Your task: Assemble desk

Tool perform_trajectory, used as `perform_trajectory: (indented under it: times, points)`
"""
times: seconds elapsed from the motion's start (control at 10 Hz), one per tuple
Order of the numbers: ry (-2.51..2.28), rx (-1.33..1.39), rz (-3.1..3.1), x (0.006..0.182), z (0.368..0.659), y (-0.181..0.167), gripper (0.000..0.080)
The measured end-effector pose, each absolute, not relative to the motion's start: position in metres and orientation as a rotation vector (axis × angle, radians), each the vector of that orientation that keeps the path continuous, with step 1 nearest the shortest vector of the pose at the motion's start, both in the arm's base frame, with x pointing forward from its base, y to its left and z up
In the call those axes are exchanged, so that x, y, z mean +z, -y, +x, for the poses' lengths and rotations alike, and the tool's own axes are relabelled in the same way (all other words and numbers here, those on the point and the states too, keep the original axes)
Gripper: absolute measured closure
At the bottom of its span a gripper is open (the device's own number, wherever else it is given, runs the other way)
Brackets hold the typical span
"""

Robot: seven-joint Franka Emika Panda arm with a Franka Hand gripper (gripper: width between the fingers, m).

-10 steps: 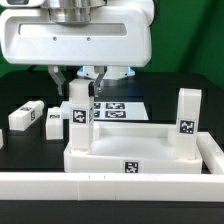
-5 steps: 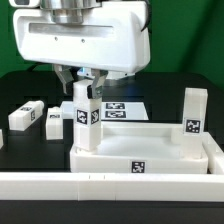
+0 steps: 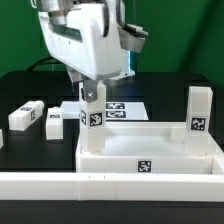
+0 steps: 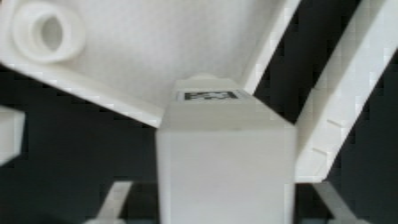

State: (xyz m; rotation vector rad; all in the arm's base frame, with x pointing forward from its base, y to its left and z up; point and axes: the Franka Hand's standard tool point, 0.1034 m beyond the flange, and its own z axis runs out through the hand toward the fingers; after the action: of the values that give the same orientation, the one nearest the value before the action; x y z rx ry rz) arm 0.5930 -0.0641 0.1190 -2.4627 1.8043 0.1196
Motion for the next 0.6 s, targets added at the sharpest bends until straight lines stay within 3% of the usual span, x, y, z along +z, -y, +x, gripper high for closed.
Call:
perform_trajectory:
  times: [0.2,0.3,0.4,0.6]
  points:
    - [-1.943,0.128,-2.354,0.1191,0.5937,0.0616,0.0509]
    - [-1.991,0.131,-2.314,0.1189,0.5938,0.0608,0.0440]
    - [-1.972,0.130,-2.330,0.1188,0.5938,0.0605,0.0440]
    - [-1.906,0.128,-2.382,0.1184,0.5939,0.0584,0.0177]
